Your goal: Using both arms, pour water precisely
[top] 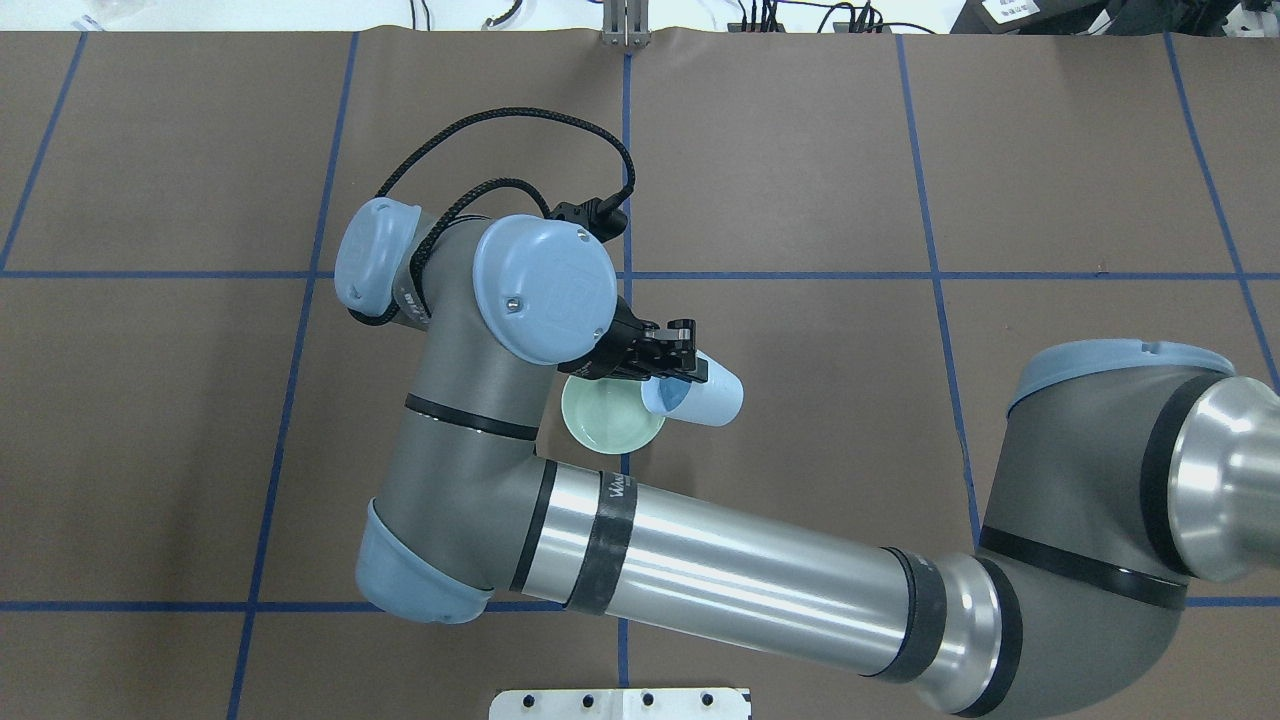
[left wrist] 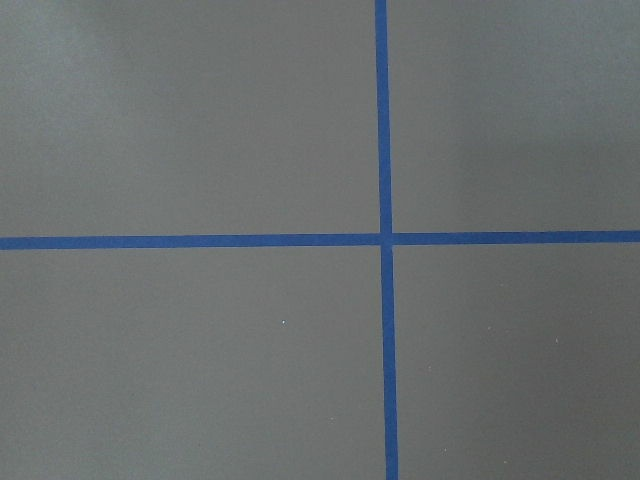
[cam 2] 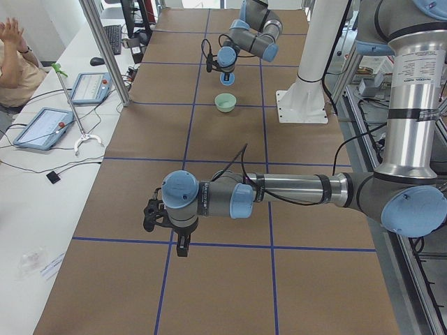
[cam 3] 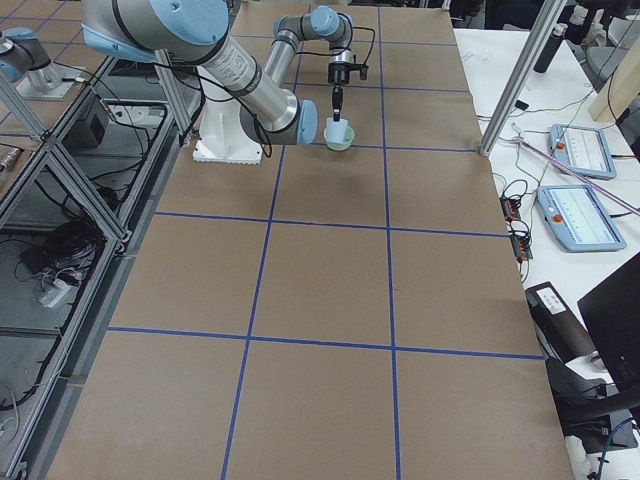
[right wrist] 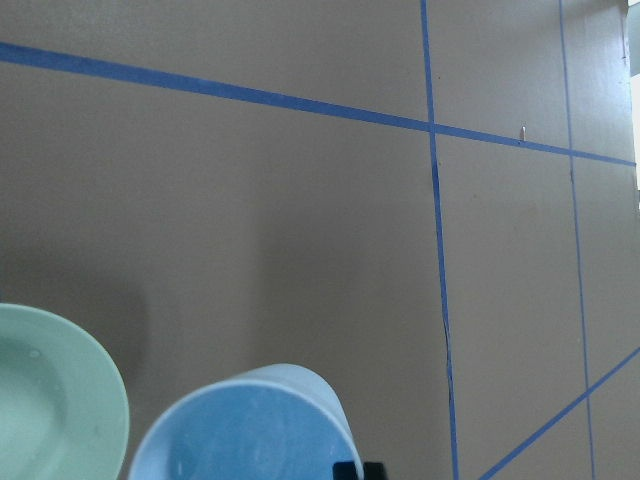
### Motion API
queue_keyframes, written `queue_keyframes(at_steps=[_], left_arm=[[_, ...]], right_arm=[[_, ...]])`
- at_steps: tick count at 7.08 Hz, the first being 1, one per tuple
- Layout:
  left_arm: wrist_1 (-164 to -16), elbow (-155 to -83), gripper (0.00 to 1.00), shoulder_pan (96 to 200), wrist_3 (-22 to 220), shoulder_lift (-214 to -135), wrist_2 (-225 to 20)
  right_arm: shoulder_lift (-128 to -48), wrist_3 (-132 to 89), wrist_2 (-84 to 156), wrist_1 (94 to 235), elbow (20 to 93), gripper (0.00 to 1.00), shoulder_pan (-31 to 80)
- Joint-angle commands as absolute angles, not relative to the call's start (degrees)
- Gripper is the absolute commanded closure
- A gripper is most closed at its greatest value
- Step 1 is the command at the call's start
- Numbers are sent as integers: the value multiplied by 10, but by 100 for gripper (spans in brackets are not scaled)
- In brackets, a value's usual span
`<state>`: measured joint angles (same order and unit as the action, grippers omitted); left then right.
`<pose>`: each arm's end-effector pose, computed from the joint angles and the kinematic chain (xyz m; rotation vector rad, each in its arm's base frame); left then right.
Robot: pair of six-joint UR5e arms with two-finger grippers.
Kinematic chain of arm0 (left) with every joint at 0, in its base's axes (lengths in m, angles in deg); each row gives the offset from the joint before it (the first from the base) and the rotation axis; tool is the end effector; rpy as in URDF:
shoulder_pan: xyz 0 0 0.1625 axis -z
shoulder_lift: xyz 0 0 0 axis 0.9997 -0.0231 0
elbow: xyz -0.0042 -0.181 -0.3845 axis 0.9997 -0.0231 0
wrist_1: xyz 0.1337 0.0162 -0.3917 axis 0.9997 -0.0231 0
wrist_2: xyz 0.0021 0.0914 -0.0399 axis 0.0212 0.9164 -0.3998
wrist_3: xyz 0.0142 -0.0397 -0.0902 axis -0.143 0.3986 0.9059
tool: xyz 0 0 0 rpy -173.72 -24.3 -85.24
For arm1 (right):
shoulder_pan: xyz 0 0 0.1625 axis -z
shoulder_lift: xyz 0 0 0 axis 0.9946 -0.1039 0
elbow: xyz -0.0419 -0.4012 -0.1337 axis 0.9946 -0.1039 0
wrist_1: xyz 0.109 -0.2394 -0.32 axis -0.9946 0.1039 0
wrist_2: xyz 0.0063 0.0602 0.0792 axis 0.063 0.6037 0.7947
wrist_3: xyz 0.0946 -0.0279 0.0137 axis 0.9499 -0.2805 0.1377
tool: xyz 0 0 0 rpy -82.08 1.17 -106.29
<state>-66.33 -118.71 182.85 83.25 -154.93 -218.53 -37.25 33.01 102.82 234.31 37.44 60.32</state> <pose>-0.0961 -0.4912 0.6431 0.0962 0.8213 -0.0244 -0.6098 -0.4140 0.0817 -0.0047 0.0262 0.0793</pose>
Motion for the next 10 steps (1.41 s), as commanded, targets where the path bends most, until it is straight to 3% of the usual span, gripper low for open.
queue_keyframes(at_steps=[1, 3, 5, 10], left_arm=[[-663, -1185, 0, 1828, 832, -1550, -2186], [-663, -1180, 0, 1828, 832, -1550, -2186], [-663, -1178, 0, 1828, 832, -1549, -2186], [-663, -1173, 0, 1828, 832, -1550, -2186]], right_arm=[[-327, 330, 1024, 2354, 308, 100, 607], [-315, 330, 1021, 2367, 289, 100, 607], [-270, 330, 1018, 2371, 209, 100, 609], [-241, 330, 1010, 2372, 140, 100, 609]])
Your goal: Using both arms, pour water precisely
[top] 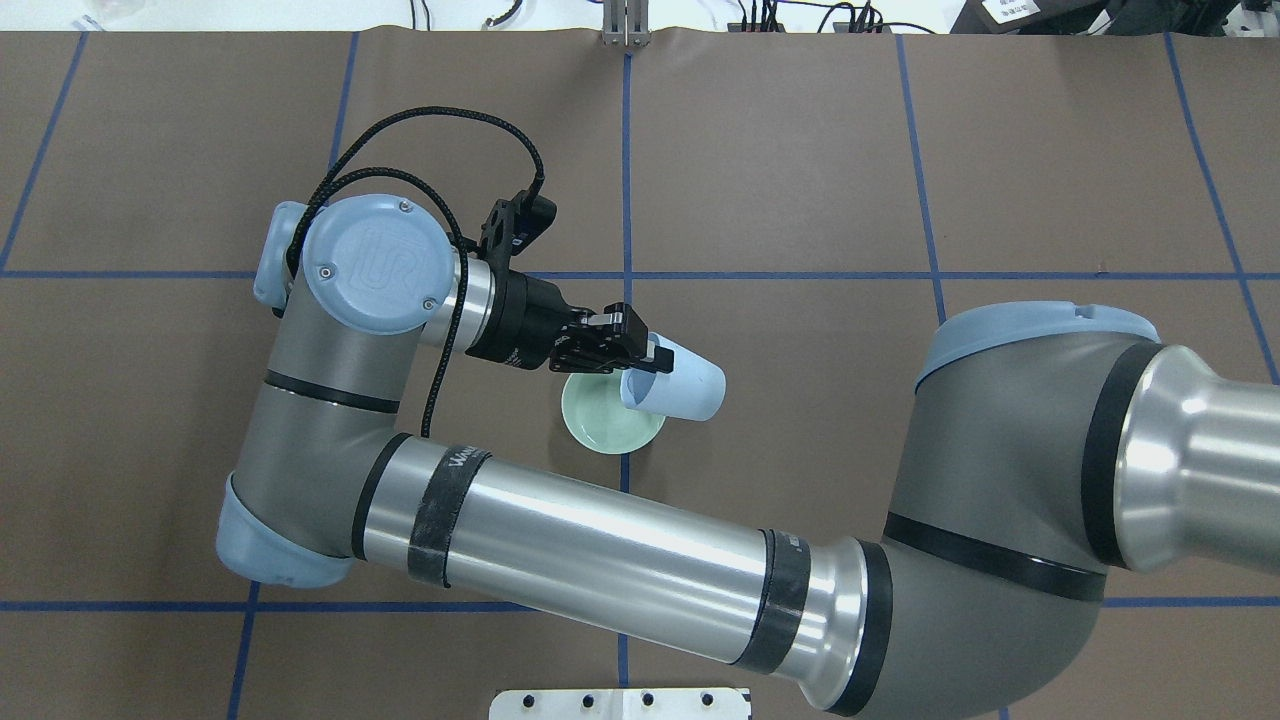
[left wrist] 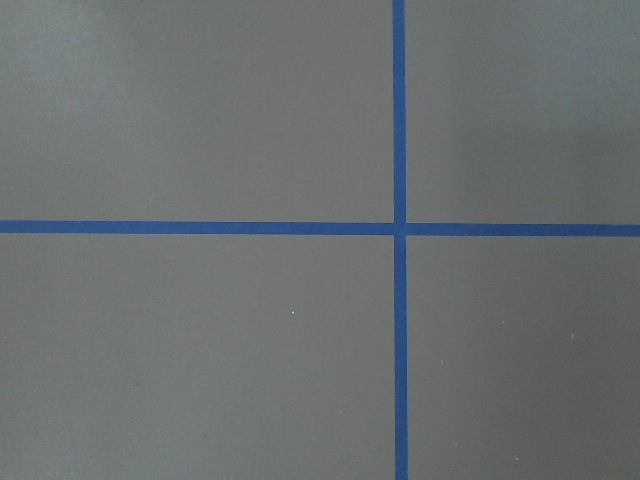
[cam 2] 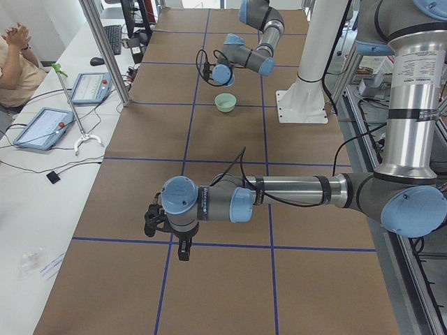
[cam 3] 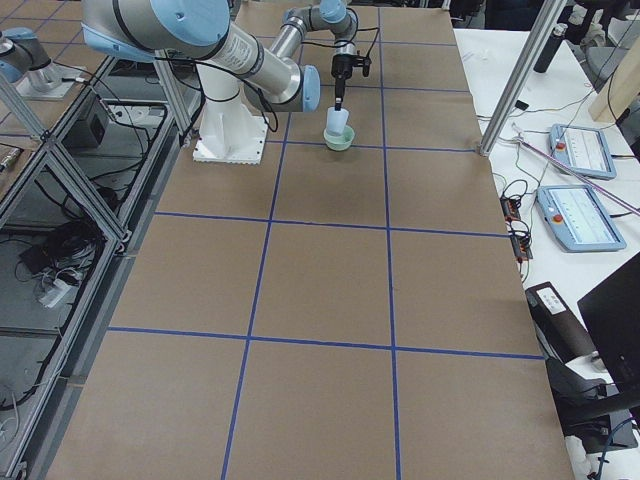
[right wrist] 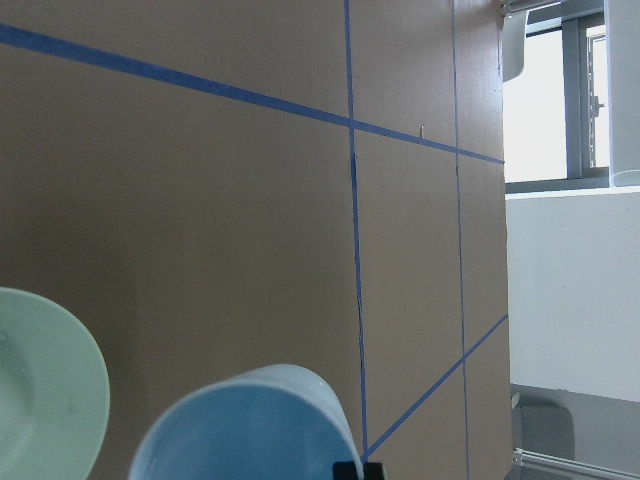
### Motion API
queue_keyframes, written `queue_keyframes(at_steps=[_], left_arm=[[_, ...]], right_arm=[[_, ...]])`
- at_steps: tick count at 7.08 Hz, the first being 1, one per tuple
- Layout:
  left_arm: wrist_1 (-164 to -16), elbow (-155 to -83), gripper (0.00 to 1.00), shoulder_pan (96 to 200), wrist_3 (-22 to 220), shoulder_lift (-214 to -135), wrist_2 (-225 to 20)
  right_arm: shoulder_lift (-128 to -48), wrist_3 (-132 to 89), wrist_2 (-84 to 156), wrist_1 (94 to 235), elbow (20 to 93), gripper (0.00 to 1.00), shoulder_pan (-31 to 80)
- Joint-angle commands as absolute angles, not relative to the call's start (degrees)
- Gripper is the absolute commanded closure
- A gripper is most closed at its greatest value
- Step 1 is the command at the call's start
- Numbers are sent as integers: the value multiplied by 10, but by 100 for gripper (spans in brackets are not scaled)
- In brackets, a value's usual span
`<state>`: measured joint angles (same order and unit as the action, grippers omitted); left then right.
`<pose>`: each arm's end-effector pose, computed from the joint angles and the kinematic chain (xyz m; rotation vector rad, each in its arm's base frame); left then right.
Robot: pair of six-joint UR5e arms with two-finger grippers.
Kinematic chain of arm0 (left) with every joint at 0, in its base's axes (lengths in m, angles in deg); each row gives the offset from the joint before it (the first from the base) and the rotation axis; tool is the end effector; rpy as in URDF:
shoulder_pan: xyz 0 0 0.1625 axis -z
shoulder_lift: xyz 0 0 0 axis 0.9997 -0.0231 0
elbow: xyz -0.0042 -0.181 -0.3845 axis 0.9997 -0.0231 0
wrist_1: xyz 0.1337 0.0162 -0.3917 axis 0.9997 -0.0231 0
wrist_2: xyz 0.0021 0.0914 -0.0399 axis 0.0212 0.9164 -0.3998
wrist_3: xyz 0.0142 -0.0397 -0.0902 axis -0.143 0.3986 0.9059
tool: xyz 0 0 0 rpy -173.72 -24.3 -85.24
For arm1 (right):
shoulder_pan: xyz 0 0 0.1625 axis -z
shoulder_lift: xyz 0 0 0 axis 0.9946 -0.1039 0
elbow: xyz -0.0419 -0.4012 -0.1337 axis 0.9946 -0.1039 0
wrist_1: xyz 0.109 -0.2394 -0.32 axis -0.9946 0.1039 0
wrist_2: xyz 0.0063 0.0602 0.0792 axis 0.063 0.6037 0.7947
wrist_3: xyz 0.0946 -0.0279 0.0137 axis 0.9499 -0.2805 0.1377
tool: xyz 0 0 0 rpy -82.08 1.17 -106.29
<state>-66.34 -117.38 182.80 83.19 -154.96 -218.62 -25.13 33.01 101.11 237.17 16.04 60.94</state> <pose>-0.0955 -0.4902 0.6542 0.0752 0.8241 -0.0319 -0.6545 -0.4278 0.0528 -0.0533 0.2346 0.0640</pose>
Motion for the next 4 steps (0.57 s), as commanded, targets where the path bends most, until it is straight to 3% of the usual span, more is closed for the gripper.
queue_keyframes(at_steps=[1, 4], left_arm=[[-663, -1173, 0, 1828, 832, -1549, -2186], [-663, -1170, 0, 1828, 832, -1550, -2186]], right_arm=[[-235, 330, 1011, 2372, 126, 100, 608], [-228, 330, 1012, 2374, 103, 100, 608]])
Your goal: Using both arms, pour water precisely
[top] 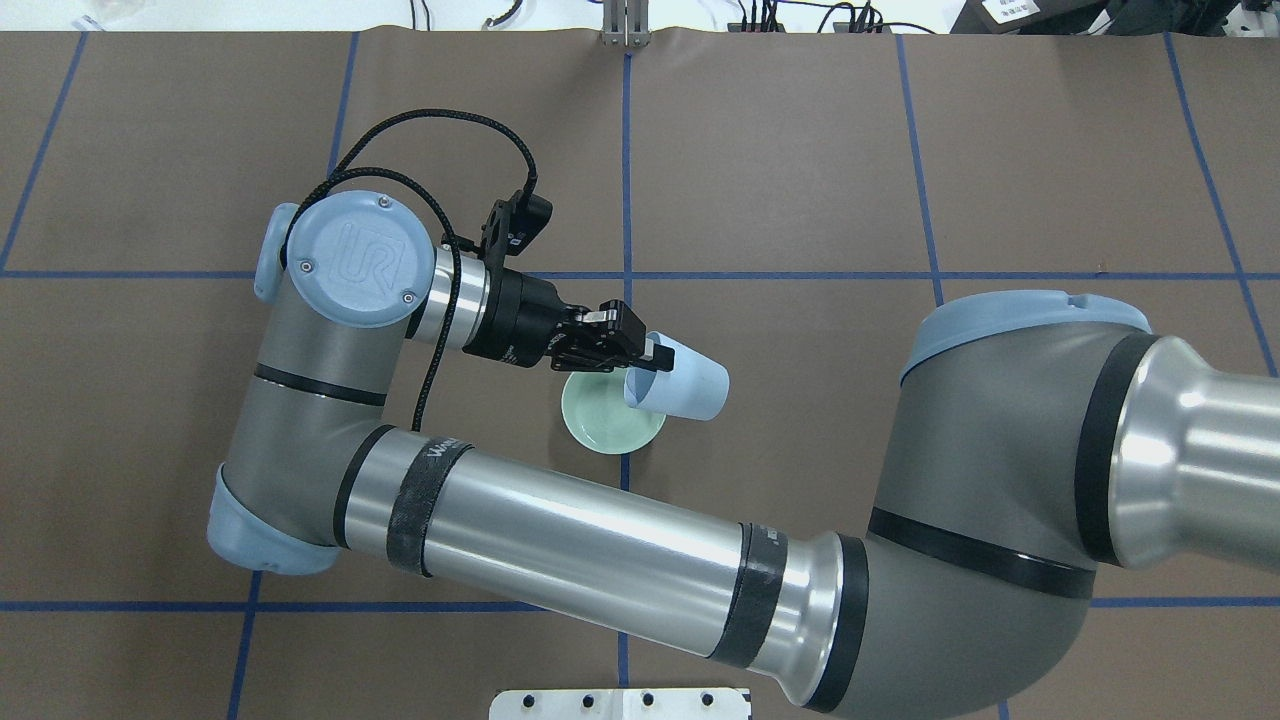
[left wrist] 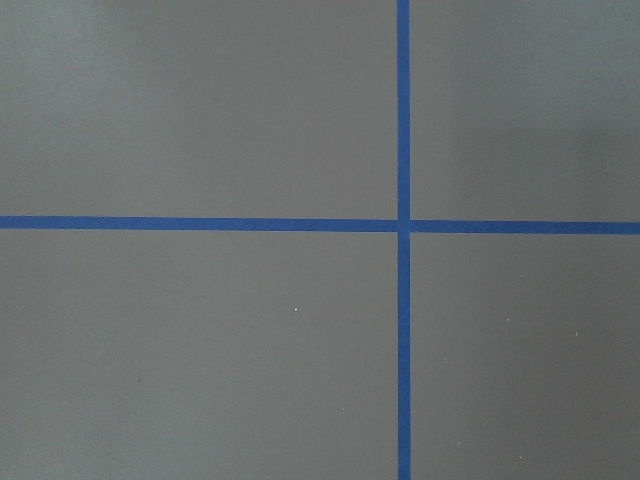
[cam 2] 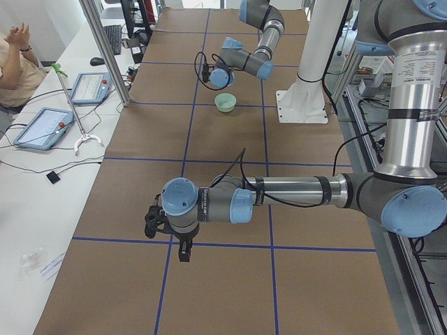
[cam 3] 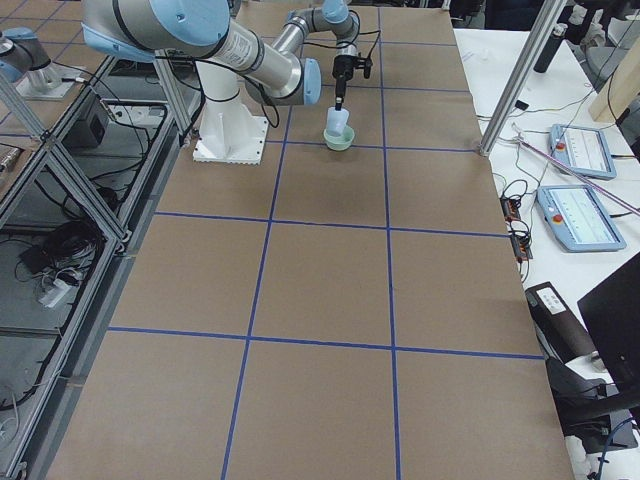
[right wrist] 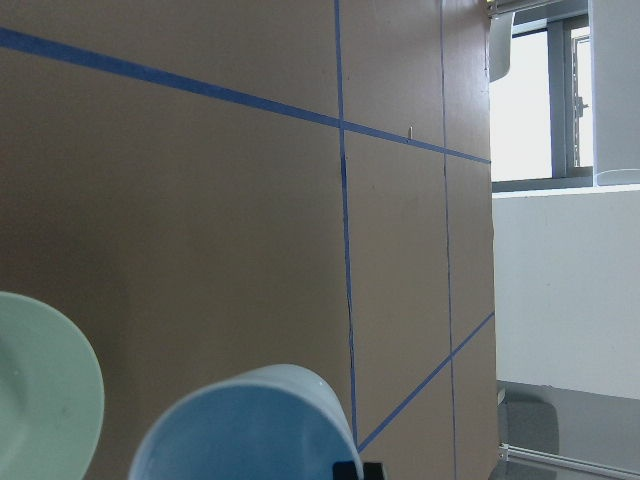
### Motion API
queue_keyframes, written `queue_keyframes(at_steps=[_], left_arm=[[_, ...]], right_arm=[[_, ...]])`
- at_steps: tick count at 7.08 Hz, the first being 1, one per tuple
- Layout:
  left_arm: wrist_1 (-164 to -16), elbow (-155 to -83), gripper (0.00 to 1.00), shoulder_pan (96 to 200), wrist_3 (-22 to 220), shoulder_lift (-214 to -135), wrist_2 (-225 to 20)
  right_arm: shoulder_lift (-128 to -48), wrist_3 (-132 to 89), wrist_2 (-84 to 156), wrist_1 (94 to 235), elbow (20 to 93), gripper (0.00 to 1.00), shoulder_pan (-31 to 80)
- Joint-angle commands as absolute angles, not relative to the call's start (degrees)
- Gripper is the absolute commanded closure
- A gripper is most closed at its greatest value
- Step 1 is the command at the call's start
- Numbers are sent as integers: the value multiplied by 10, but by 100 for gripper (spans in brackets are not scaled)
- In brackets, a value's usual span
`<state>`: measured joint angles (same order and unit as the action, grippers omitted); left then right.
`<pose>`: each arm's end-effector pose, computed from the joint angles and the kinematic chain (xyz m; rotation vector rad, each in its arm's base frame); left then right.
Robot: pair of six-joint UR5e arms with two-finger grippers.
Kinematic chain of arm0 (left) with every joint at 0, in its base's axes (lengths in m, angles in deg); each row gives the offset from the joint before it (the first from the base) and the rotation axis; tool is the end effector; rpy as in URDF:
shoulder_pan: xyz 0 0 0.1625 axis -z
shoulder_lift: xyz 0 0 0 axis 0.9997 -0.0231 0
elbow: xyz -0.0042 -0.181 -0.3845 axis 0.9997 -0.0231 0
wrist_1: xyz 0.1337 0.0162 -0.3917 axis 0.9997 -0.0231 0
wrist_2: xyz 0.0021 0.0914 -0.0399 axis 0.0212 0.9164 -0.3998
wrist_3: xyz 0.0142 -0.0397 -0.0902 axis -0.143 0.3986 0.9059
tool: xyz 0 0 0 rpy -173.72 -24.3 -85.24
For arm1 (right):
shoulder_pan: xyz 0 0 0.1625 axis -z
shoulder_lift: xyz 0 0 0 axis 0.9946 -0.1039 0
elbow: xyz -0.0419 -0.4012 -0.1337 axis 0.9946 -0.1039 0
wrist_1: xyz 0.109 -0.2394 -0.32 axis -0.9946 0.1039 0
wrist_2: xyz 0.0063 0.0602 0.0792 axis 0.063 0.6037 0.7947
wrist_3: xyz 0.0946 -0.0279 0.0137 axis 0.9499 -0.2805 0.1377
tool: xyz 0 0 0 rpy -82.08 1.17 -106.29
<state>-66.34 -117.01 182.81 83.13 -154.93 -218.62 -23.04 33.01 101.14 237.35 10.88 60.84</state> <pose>-0.0956 -0.4894 0.6577 0.0691 0.8244 -0.0339 -0.6623 -0.4325 0.0565 -0.0746 0.2872 0.0647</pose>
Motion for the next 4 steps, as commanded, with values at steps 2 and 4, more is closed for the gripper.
queue_keyframes(at_steps=[2, 4], left_arm=[[-663, -1169, 0, 1828, 832, -1550, -2186], [-662, -1169, 0, 1828, 832, -1550, -2186]], right_arm=[[-222, 330, 1013, 2373, 88, 100, 607], [-218, 330, 1012, 2371, 79, 100, 608]])
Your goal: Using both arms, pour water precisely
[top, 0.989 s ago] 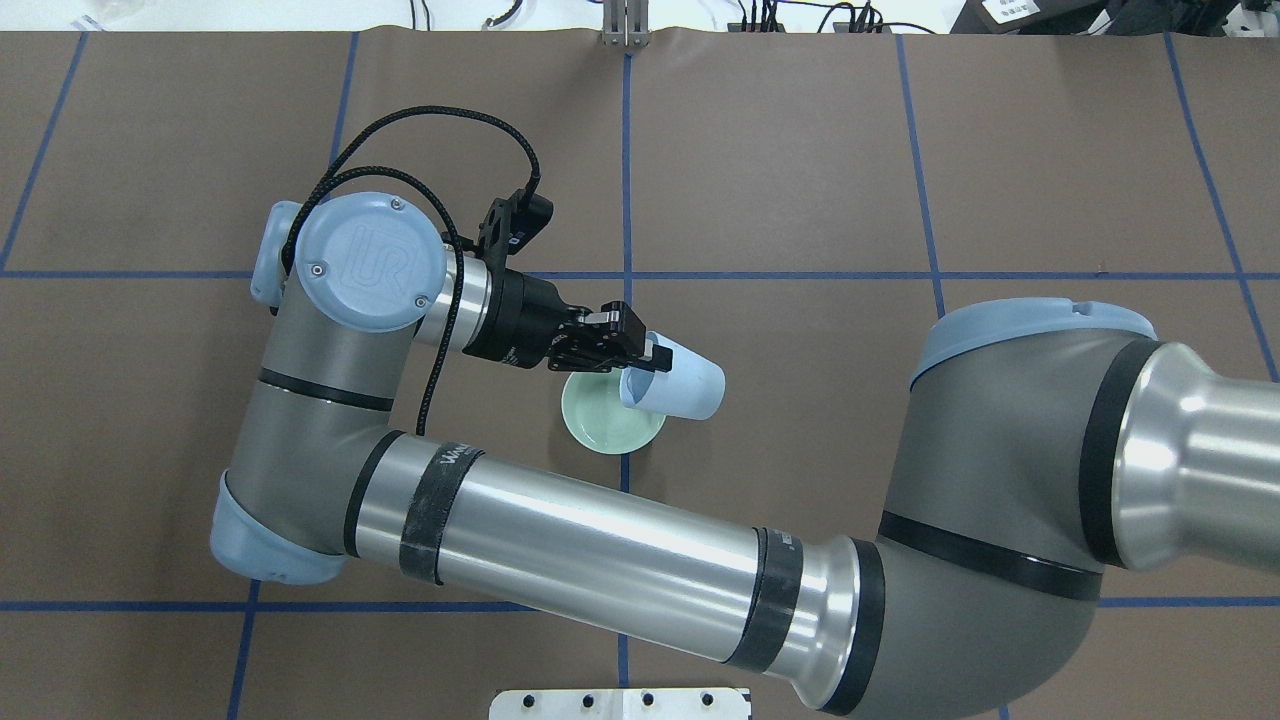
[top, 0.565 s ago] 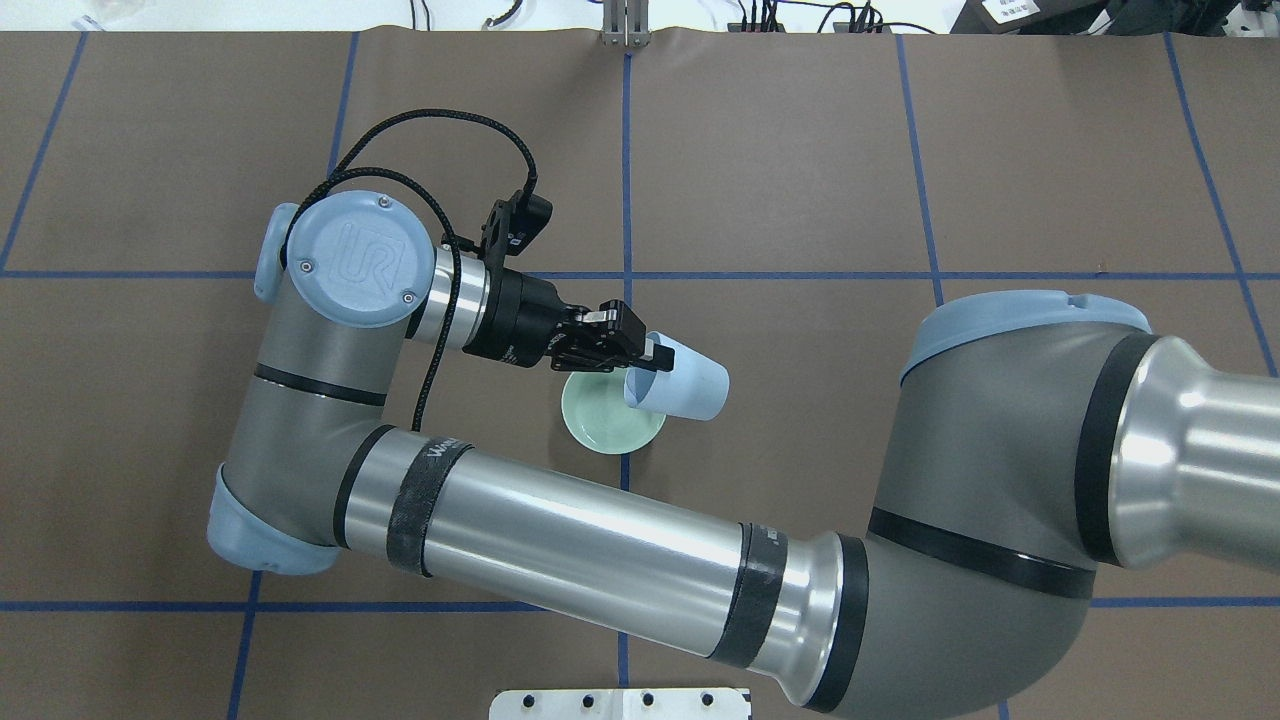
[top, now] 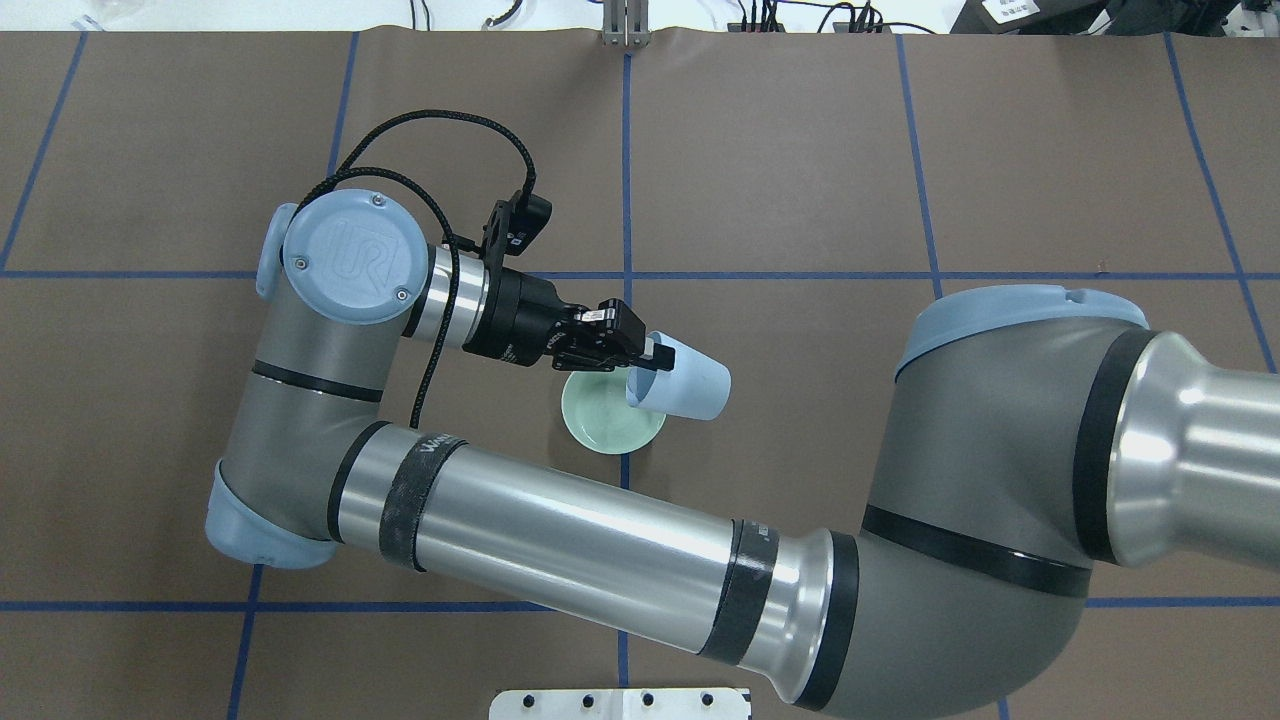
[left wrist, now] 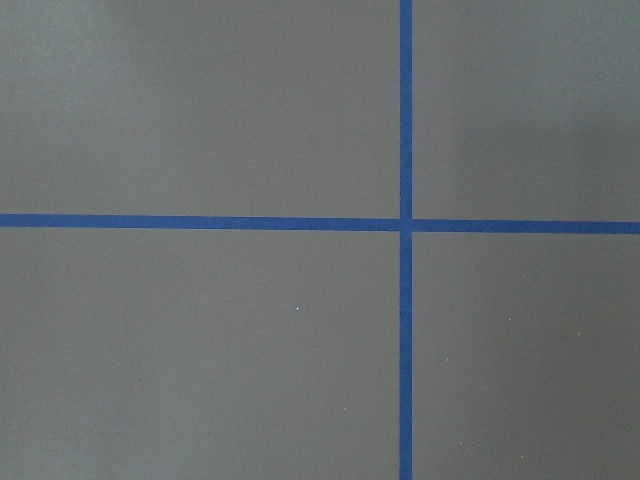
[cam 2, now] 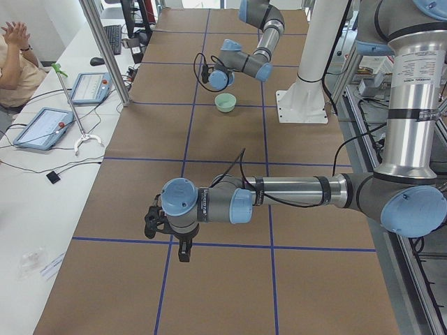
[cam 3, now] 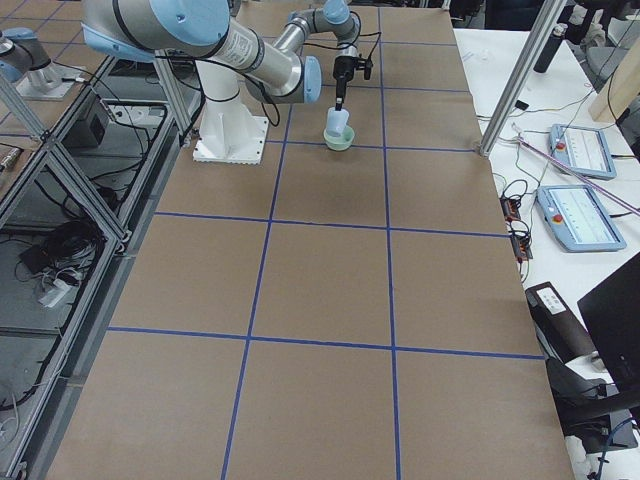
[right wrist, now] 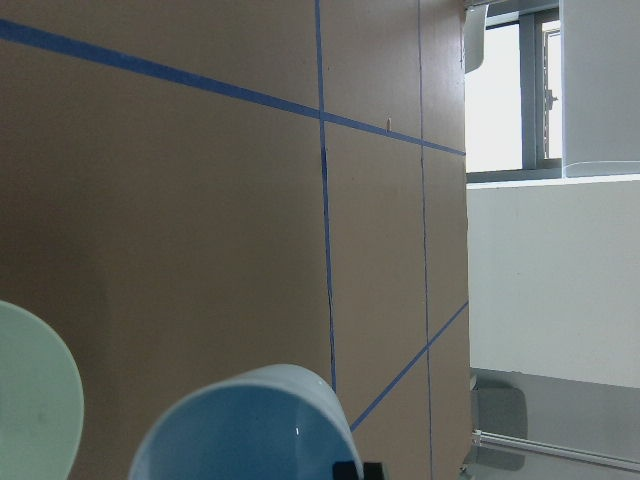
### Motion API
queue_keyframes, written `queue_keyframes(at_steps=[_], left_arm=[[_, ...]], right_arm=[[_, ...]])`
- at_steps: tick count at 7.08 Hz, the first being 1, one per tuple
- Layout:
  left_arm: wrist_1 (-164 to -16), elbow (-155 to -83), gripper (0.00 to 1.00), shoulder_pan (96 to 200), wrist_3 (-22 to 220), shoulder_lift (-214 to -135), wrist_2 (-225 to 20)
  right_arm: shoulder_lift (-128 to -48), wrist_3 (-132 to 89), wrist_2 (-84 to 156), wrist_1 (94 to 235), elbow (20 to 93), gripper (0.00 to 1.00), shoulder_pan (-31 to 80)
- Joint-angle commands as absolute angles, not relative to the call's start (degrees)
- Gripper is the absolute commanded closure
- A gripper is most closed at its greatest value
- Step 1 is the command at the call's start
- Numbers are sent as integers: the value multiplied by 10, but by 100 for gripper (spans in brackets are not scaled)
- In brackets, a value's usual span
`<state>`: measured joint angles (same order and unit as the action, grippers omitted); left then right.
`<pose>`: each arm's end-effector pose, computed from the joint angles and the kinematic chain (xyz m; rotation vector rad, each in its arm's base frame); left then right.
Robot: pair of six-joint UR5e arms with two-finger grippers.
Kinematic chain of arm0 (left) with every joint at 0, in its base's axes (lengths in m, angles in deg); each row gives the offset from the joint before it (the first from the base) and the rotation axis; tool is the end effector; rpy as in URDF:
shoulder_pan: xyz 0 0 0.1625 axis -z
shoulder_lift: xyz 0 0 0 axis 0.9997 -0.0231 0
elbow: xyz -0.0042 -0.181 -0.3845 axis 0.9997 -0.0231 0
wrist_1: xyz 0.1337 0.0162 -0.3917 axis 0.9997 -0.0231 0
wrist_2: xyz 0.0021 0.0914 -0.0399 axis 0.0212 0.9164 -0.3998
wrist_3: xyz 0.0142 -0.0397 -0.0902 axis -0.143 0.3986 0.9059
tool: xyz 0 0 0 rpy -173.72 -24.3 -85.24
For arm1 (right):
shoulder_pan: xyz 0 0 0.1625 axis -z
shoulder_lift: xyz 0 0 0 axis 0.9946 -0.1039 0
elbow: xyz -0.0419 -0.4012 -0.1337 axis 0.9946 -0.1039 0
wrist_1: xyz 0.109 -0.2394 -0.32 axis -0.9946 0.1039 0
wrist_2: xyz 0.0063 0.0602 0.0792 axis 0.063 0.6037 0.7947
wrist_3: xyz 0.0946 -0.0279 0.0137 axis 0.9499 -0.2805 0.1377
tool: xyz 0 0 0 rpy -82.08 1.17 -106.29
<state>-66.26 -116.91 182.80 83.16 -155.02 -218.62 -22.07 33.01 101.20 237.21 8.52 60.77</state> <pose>-0.0955 -0.4900 0.6579 0.0673 0.8245 -0.0349 -0.6656 -0.4349 0.0578 -0.0836 0.3071 0.0656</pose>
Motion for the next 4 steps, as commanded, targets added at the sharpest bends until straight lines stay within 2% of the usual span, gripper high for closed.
queue_keyframes(at_steps=[1, 4], left_arm=[[-662, -1169, 0, 1828, 832, -1550, -2186], [-660, -1168, 0, 1828, 832, -1550, -2187]], right_arm=[[-211, 331, 1011, 2370, 58, 100, 607], [-208, 332, 1010, 2366, 55, 100, 608]])
